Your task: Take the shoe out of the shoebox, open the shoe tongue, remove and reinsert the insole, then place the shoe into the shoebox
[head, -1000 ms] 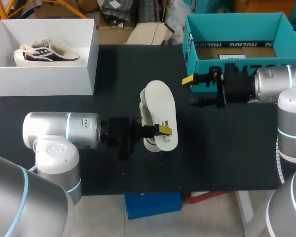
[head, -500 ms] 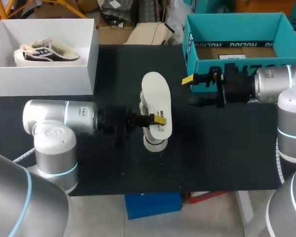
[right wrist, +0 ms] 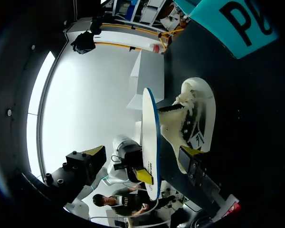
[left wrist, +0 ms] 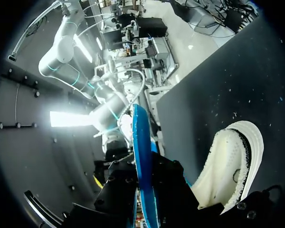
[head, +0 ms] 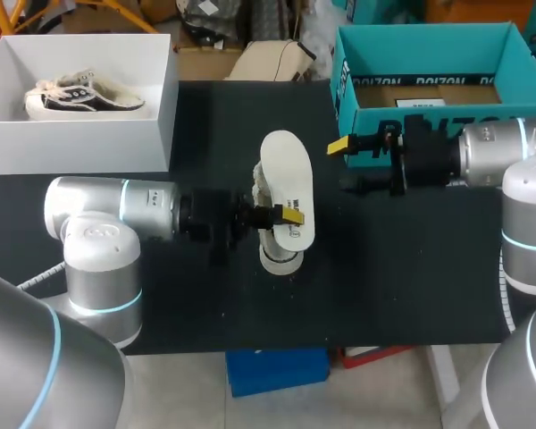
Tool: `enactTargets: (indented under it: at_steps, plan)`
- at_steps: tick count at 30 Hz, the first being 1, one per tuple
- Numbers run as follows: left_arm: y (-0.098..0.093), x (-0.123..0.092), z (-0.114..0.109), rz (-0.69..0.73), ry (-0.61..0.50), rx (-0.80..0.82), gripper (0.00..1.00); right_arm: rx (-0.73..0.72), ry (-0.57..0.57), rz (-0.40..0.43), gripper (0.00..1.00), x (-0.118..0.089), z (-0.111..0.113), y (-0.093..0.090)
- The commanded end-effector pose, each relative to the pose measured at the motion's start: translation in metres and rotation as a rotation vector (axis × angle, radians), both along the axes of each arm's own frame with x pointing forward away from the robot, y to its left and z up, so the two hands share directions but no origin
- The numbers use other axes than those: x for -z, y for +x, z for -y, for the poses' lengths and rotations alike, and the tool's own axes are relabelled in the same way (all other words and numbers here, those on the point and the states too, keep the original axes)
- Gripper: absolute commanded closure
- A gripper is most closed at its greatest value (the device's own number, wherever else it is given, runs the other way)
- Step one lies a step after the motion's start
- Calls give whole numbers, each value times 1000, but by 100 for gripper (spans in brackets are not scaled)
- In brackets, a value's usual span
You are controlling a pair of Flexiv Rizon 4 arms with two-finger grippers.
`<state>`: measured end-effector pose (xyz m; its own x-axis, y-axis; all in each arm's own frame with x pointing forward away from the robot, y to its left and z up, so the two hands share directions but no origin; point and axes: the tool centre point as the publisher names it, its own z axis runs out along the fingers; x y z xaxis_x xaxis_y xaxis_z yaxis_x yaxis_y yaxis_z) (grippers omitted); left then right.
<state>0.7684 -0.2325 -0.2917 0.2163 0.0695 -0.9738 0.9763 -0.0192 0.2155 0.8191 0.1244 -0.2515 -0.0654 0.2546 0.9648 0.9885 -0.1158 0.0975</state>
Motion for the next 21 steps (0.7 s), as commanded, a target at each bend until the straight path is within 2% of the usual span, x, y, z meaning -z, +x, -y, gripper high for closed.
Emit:
enactTargets:
  at_steps: [1,5,13,14,15,21]
  plan:
    - [-1,0,1,2,4,-4,100,-130,32,-15,0,11,-13,12]
    - [-1,0,1,2,4,-4,100,-192,44,-12,0,17,-24,10]
    - [-1,0,1,2,4,-4,100,-207,58,-9,0,24,-42,3]
    - [-1,0,1,2,4,-4,100,-208,60,-11,5,26,-44,2]
    - [-1,0,1,2,4,-4,100,-213,63,-16,0,27,-47,1]
    - [-1,0,1,2,4,-4,100,-221,69,-18,0,29,-57,1]
